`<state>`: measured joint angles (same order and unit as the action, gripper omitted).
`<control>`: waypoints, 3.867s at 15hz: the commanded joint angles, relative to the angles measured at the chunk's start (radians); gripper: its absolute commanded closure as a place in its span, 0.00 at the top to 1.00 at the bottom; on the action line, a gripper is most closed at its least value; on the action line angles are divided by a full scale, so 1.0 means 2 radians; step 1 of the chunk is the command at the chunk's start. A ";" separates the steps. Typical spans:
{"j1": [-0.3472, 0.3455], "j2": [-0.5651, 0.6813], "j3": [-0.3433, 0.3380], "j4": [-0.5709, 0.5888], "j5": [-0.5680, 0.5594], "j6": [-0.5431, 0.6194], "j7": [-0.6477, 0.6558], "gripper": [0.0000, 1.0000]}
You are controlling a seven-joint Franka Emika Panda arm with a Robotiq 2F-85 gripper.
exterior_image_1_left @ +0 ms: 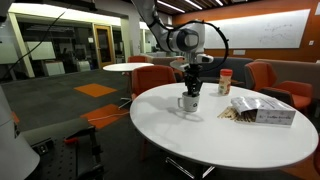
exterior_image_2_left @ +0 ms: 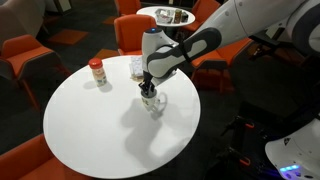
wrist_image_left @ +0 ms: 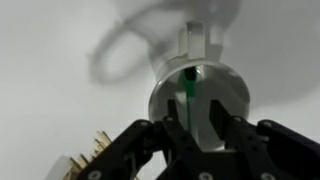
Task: Put the pen in the mug on the table
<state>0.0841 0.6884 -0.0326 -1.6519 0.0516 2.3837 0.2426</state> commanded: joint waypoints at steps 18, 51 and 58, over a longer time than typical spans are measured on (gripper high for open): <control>0.025 -0.090 -0.007 -0.056 -0.028 0.014 0.010 0.00; -0.026 -0.167 0.045 -0.239 0.012 0.037 -0.140 1.00; -0.029 -0.266 0.039 -0.284 -0.001 0.059 -0.157 1.00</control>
<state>0.0266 0.2142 0.0495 -2.1602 0.0728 2.4608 -0.0504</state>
